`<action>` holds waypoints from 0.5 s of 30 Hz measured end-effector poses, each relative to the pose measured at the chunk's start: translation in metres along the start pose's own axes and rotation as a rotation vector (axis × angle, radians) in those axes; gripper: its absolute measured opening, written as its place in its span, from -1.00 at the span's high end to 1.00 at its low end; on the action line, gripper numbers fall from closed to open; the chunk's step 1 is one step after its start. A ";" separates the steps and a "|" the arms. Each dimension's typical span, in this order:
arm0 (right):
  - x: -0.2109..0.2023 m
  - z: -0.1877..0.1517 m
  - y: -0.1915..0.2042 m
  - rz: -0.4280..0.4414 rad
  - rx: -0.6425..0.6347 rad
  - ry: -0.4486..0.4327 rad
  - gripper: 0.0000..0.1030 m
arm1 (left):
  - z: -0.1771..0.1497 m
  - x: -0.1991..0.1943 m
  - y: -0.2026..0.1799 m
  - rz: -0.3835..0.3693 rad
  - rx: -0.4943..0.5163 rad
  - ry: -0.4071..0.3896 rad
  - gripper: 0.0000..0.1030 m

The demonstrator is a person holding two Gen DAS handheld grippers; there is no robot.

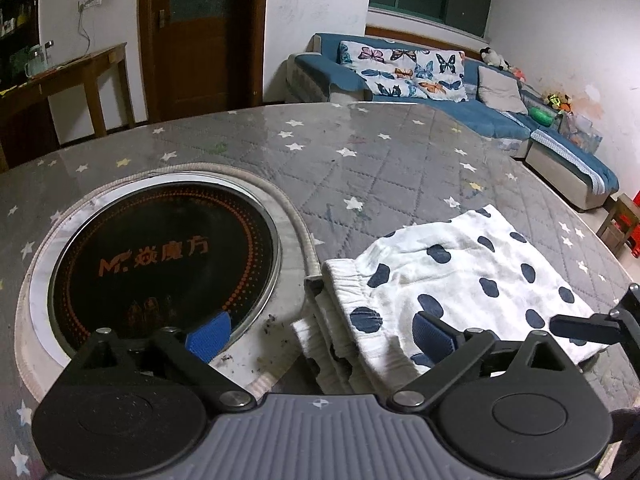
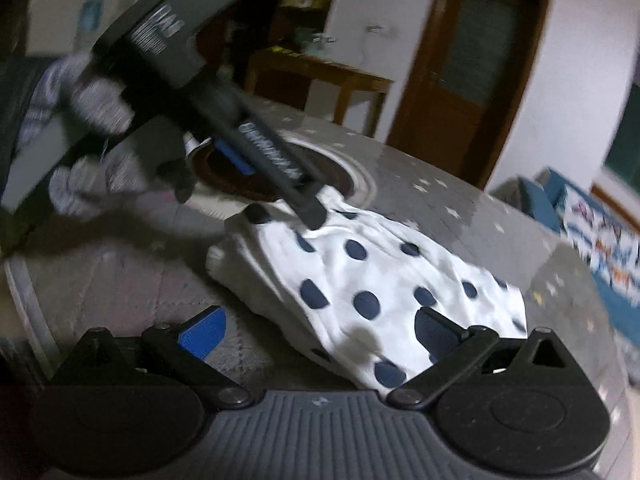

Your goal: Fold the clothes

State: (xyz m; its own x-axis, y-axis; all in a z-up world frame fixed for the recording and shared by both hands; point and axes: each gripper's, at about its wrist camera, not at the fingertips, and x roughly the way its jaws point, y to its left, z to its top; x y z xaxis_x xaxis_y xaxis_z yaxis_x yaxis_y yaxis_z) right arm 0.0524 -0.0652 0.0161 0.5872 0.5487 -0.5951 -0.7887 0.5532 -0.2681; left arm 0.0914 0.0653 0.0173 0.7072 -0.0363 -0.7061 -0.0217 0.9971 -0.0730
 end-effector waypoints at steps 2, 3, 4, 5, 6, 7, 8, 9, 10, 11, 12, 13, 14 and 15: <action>0.003 0.003 0.008 -0.008 -0.068 0.007 -0.91 | 0.000 -0.001 -0.001 0.001 0.000 0.006 -0.94; 0.004 0.004 0.012 -0.013 -0.103 0.012 -0.90 | 0.000 -0.001 -0.001 0.002 0.000 0.008 -0.95; 0.006 0.005 0.016 -0.020 -0.136 0.017 -0.87 | 0.000 -0.001 -0.001 0.002 -0.002 0.010 -0.95; 0.008 0.006 0.020 -0.025 -0.161 0.019 -0.84 | 0.000 -0.001 -0.001 0.003 -0.005 0.012 -0.96; 0.010 0.008 0.024 -0.030 -0.186 0.021 -0.84 | 0.000 -0.001 -0.001 0.003 -0.008 0.015 -0.96; 0.012 0.009 0.028 -0.036 -0.210 0.023 -0.83 | 0.000 -0.001 0.000 0.001 -0.013 0.017 -0.96; 0.013 0.010 0.032 -0.041 -0.235 0.026 -0.82 | 0.001 -0.001 0.000 -0.001 -0.017 0.019 -0.96; 0.015 0.012 0.035 -0.046 -0.260 0.028 -0.79 | 0.001 -0.001 0.001 -0.004 -0.022 0.021 -0.96; 0.017 0.013 0.039 -0.051 -0.285 0.030 -0.76 | 0.001 -0.001 0.001 -0.005 -0.023 0.022 -0.96; 0.019 0.014 0.043 -0.056 -0.310 0.033 -0.75 | 0.001 -0.001 0.001 -0.006 -0.023 0.022 -0.96; 0.021 0.016 0.046 -0.060 -0.332 0.034 -0.73 | 0.002 -0.002 0.002 -0.007 -0.024 0.022 -0.96; 0.022 0.017 0.049 -0.059 -0.347 0.034 -0.66 | 0.003 -0.002 0.002 -0.008 -0.024 0.022 -0.96; 0.023 0.019 0.052 -0.057 -0.362 0.034 -0.61 | 0.003 -0.002 0.002 -0.011 -0.026 0.023 -0.96; 0.024 0.020 0.055 -0.054 -0.375 0.033 -0.59 | 0.004 -0.002 0.002 -0.014 -0.029 0.024 -0.96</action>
State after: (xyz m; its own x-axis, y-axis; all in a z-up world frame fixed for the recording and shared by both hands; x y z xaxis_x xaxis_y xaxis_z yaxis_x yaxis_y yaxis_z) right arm 0.0272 -0.0092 0.0025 0.6281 0.5017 -0.5948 -0.7724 0.3091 -0.5549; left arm 0.0924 0.0674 0.0214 0.6906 -0.0526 -0.7213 -0.0323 0.9941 -0.1035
